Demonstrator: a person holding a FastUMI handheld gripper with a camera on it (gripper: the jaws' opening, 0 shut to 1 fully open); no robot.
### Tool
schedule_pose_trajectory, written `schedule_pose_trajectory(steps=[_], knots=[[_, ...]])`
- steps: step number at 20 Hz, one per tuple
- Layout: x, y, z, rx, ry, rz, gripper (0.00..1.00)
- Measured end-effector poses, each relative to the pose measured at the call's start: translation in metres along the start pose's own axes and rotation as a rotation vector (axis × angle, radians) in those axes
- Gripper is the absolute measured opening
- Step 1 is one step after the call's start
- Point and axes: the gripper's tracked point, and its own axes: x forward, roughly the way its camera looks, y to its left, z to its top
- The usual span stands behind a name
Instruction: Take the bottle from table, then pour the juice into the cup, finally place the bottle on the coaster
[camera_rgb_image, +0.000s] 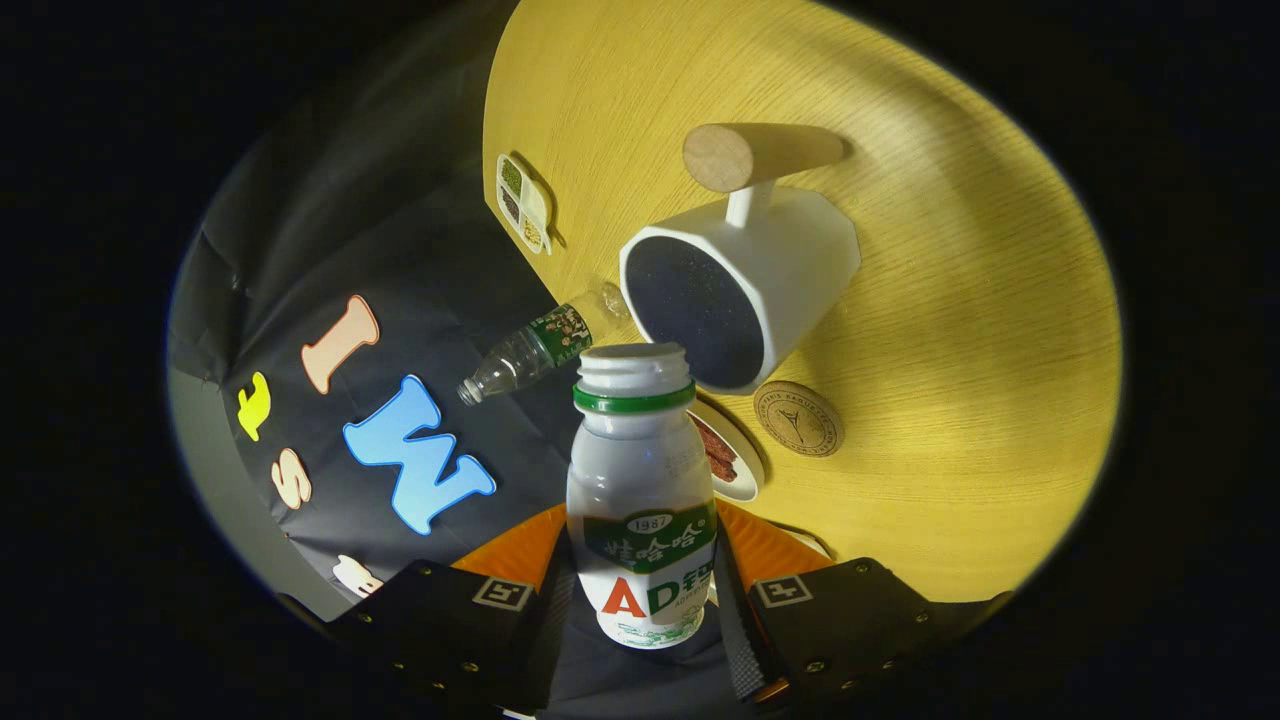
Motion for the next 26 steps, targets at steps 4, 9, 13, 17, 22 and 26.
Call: schedule_pose_trajectory(steps=[4,9,13,17,22,26], knots=[[0.0007,-0.0015,-0.0024,-0.006,0.006,-0.005,0.66],[0.0038,-0.0025,-0.0058,-0.011,0.007,-0.010,0.66],[0.0035,0.0000,-0.0046,-0.018,0.006,-0.008,0.66],[0.0004,0.0015,0.0013,-0.024,-0.008,-0.007,0.66],[0.0020,0.0048,0.0018,-0.048,-0.003,-0.006,0.66],[0.0005,-0.0003,-0.0014,-0.143,0.013,-0.034,0.66]])
